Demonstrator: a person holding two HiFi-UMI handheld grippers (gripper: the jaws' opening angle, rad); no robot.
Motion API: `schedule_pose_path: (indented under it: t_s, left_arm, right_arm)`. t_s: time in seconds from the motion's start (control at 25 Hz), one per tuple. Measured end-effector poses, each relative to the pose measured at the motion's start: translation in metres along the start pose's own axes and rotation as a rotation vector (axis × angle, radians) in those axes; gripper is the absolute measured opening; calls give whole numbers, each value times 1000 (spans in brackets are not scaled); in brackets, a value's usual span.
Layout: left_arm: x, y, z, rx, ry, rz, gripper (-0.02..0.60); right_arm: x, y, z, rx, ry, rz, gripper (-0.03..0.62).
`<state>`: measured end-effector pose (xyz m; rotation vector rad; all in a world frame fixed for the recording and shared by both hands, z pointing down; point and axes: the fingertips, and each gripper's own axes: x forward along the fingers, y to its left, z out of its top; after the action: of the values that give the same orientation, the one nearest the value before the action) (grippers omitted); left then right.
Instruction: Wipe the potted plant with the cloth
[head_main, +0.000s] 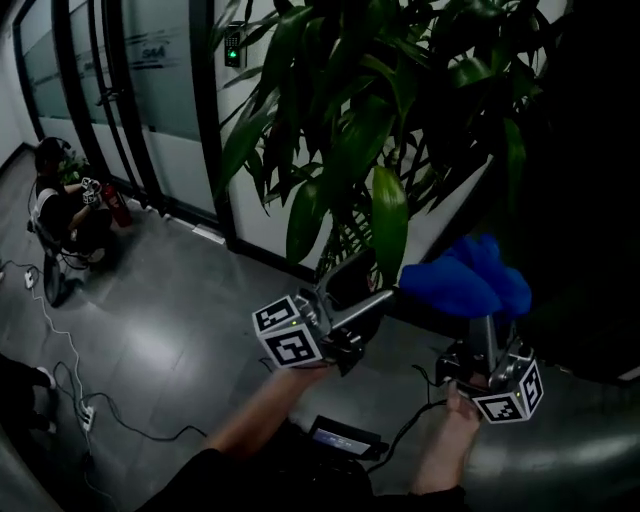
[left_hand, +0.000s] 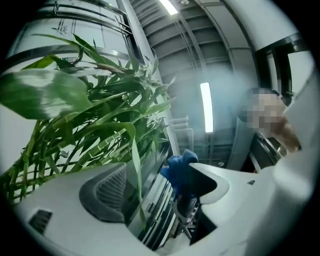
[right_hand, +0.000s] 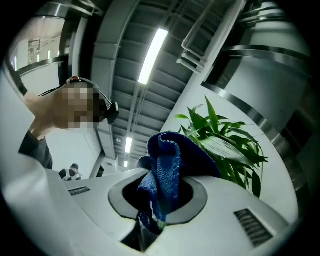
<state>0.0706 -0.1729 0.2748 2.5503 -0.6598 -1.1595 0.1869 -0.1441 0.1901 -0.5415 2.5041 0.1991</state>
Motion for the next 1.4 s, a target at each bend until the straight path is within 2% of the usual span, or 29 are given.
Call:
schedule_pose_path:
  t_s: [0.2, 0.36, 0.52, 0.64, 0.84, 1.08, 1.28, 1.4]
  left_arm:
    - [18, 28, 21, -31, -29, -77, 387]
    - [29, 25, 26, -42, -51, -136, 387]
    - [47, 14, 32, -27, -91, -172, 387]
    - [52, 15, 33, 7, -101, -178, 387]
    - [47, 6, 40, 32, -94, -180, 387]
    - [44, 12, 28, 27, -98, -144, 387]
    - [39, 19, 29, 17, -121, -120, 387]
    - [37, 22, 30, 14, -125, -111, 387]
  right_arm:
    - [92, -16, -10, -142, 43, 27, 78]
    - [136, -25, -14, -204, 80, 45, 78]
    - [158, -47, -47, -223, 223, 84, 78]
    - [152, -60, -85, -170, 331, 122, 78]
    - [137, -44, -100, -90, 346, 175, 78]
    - [102, -30, -112, -109, 396, 227, 78]
    - [71, -7, -130, -120, 506, 329, 78]
    - [54, 1, -136, -108, 544, 347, 78]
